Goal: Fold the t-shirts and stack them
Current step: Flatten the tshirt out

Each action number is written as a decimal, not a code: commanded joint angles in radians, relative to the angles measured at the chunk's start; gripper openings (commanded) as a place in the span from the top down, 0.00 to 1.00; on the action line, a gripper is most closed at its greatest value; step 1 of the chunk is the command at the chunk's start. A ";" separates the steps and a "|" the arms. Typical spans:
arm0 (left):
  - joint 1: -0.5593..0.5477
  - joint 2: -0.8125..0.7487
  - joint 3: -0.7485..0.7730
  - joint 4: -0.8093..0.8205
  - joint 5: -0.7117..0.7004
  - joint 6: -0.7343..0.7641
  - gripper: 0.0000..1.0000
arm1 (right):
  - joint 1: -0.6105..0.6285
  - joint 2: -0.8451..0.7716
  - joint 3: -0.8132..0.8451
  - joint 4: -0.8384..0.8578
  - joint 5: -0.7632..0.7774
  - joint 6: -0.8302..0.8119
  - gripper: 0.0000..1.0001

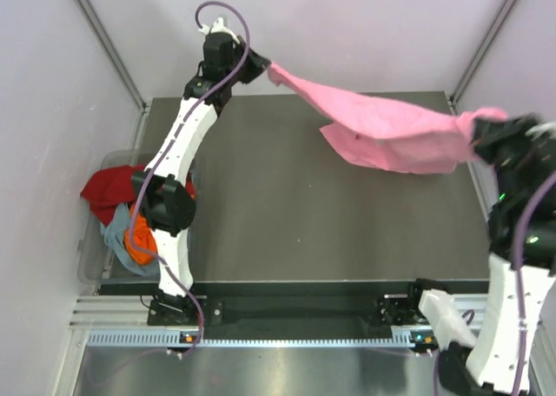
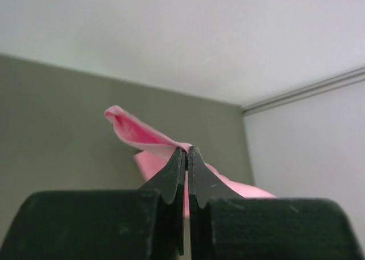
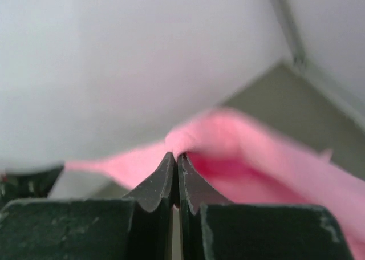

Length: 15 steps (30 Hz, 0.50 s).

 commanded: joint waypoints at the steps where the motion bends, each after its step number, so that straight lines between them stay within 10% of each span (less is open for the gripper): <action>1: 0.007 -0.121 -0.127 -0.035 -0.056 0.142 1.00 | -0.004 -0.118 -0.478 -0.044 -0.346 0.088 1.00; 7: 0.063 -0.078 -0.192 -0.113 -0.079 0.275 1.00 | 0.071 -0.304 -0.991 0.116 -0.463 0.243 0.97; 15: 0.093 0.213 0.053 -0.194 0.059 0.331 1.00 | 0.192 -0.194 -0.971 0.115 -0.353 0.191 0.55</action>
